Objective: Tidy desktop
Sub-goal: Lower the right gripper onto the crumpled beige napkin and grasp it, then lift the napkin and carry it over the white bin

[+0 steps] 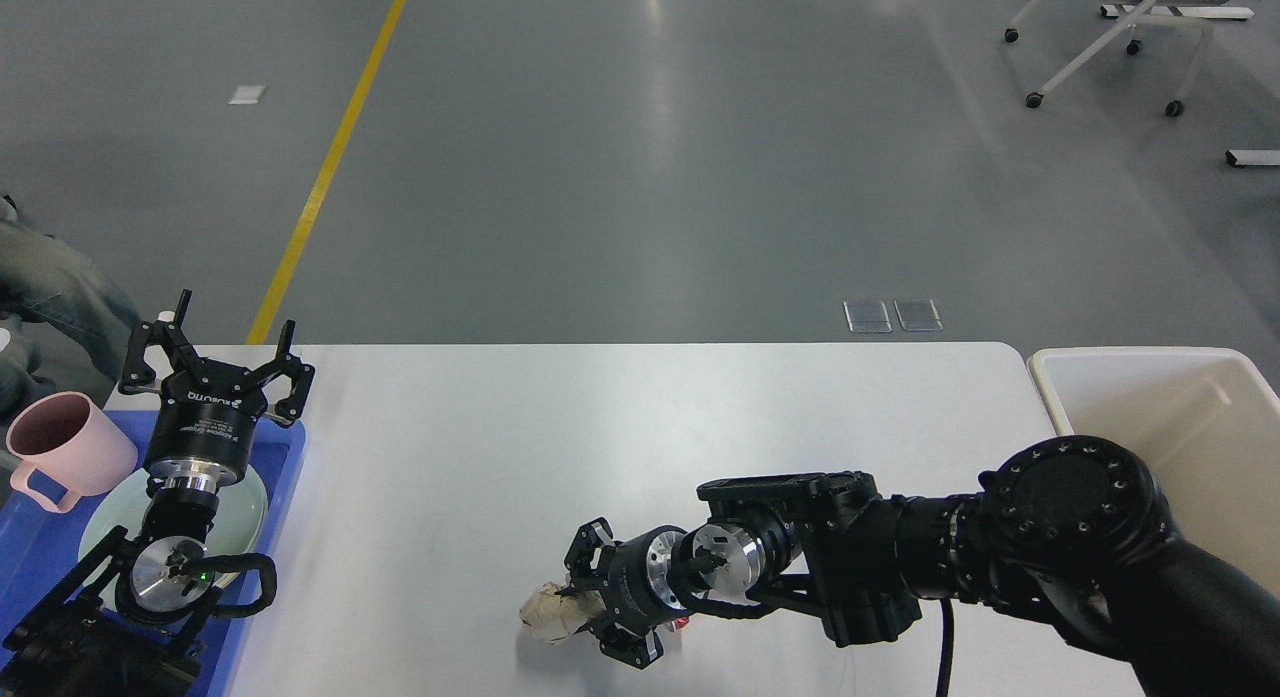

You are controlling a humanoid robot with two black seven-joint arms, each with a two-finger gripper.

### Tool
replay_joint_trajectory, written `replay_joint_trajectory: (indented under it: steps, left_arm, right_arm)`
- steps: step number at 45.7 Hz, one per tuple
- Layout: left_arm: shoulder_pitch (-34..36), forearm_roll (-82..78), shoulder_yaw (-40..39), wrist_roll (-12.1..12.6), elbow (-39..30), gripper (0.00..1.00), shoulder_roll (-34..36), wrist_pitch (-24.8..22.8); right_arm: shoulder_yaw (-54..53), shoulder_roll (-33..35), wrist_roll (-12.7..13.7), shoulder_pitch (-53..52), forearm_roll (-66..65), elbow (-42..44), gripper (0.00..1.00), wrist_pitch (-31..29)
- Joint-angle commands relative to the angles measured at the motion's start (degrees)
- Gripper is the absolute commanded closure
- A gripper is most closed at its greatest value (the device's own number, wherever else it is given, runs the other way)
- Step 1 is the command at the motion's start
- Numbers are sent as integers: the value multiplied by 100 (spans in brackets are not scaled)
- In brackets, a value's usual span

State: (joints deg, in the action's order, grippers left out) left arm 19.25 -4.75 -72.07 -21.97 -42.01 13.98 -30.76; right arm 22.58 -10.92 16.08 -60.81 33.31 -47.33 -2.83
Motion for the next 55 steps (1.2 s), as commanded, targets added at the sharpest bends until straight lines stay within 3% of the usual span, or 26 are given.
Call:
replay_joint_trajectory:
  steps: [1,9,19,27,41,48,55]
  left_arm:
    - [0,0,0,0,0,4,-1,0]
    - [0,0,0,0,0,4,-1,0]
    - [0,0,0,0,0,4,8,0]
    - [0,0,0,0,0,4,8,0]
    - [0,0,0,0,0,4,8,0]
    - [0,0,0,0,0,4,8,0]
    - [0,0,0,0,0,4,8,0]
  right_arm:
    - [0,-24,9,-53,9,-74,100,2]
    - [-17,20,26,-413,17,-417,100,-112]
    - [44,432,44,-1327,316,-944,100,-1280]
    - [465,1109,44,-2635,457,-1875,100,-1711]
    - [2698,1689,44,-5466,-209,-2675,100,-4023]
    - [3032,2085,62,-6574,-2099,-3545,100,-3997]
    - [3699,2323,62,-7470,-2364,-3889,100,-3971]
